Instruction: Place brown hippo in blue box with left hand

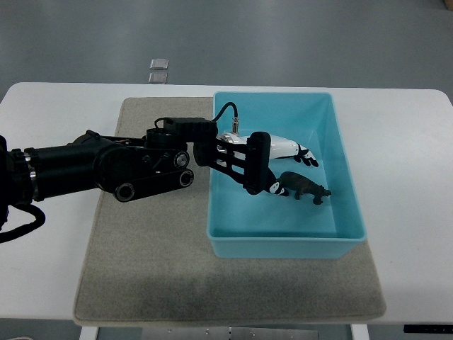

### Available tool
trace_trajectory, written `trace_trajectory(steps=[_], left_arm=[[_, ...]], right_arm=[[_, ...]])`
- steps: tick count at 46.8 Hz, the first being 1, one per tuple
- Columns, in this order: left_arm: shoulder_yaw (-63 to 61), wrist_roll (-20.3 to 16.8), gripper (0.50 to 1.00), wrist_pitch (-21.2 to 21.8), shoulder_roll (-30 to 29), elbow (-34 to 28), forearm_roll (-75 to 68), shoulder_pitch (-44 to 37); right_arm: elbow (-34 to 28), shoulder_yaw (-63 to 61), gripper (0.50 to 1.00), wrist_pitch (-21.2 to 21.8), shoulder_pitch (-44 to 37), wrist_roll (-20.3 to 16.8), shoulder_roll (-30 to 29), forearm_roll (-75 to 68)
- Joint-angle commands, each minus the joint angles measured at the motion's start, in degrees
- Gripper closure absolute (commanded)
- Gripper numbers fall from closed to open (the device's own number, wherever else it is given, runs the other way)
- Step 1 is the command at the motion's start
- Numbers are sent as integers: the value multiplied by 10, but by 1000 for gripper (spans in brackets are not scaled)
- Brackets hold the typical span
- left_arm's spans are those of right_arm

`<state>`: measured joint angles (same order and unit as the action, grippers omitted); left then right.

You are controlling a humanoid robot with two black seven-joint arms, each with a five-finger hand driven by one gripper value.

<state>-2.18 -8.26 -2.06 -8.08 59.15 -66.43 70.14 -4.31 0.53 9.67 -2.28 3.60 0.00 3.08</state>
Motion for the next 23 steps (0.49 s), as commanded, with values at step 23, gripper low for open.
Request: trace_trajectory(steps=[23], left_arm=[[135,-4,508,4,-62,-4,75,3]], right_arm=[[0,0,564,0,0,0,0,0]])
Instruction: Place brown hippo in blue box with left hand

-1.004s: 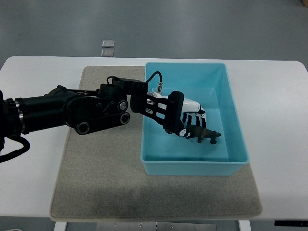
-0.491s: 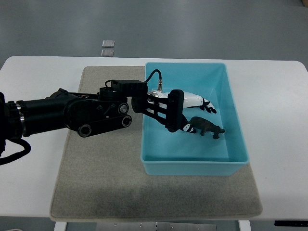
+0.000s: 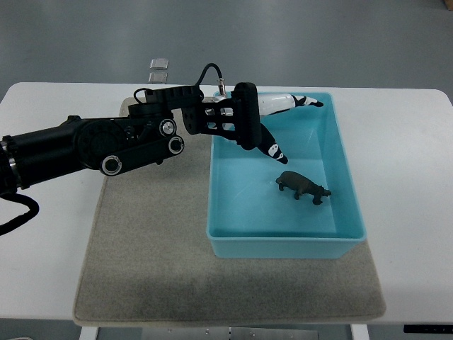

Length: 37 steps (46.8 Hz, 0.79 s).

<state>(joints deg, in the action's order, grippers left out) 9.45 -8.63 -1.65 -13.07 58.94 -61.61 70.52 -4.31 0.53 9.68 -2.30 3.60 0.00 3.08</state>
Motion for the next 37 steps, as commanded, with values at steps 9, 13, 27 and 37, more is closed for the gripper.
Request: trace_trajectory(steps=[9,13,27,37], left_arm=[[44,0,506,0,-42,-23,189,-3],[47,-5,506,1,-46,-53,268,-3],[66,-88,508,0,-76,-138,423,-20],[99,-113,510,0,-79,-177,496,-56]], right_arm=[[0,0,564,0,0,0,0,0],[0,0,564,0,0,0,0,0],[0,0,564,0,0,0,0,0],[0,0,564,0,1,0,0,0]])
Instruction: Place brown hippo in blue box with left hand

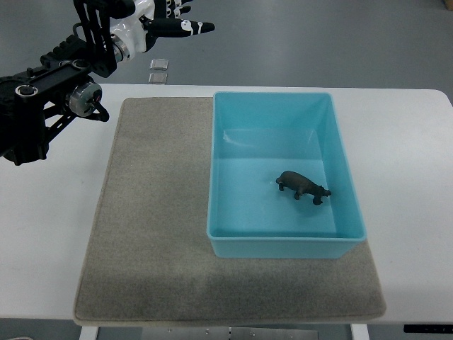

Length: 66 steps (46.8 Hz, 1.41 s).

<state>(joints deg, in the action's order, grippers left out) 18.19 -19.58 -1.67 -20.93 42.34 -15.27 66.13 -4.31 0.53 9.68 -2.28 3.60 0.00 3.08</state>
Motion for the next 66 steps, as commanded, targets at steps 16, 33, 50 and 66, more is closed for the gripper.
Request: trace_trajectory(steps=[16,33,50,66], left_arm=[[26,-5,506,-32,-4,-79,171,-29],[97,-47,504,-39,3,-71,261,-96],[120,-49,504,-30,9,-53,260,-137],[122,-48,504,-32,17,-31,263,-160]], right_arm=[[0,0,564,0,1,0,0,0],[0,0,564,0,0,0,0,0],[0,0,564,0,0,0,0,0],[0,0,564,0,1,0,0,0]])
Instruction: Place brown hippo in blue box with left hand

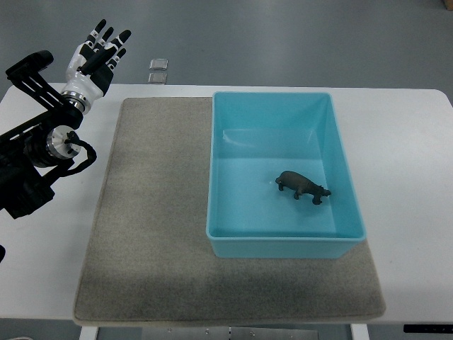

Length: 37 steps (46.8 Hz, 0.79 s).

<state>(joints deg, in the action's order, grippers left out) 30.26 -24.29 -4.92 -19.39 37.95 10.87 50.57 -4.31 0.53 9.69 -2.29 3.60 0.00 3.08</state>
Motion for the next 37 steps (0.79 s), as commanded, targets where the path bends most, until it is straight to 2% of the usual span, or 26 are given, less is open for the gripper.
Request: trace_trajectory(steps=[1,8,37], left_arm=[[2,-1,504,2,1,18,2,-6],[5,-1,504,3,3,34,5,-13],[6,0,504,-4,15,33,5,-21]], right_arm=[[0,0,564,0,0,0,0,0],[0,0,564,0,0,0,0,0],[-2,-1,564,6,0,0,0,-2]])
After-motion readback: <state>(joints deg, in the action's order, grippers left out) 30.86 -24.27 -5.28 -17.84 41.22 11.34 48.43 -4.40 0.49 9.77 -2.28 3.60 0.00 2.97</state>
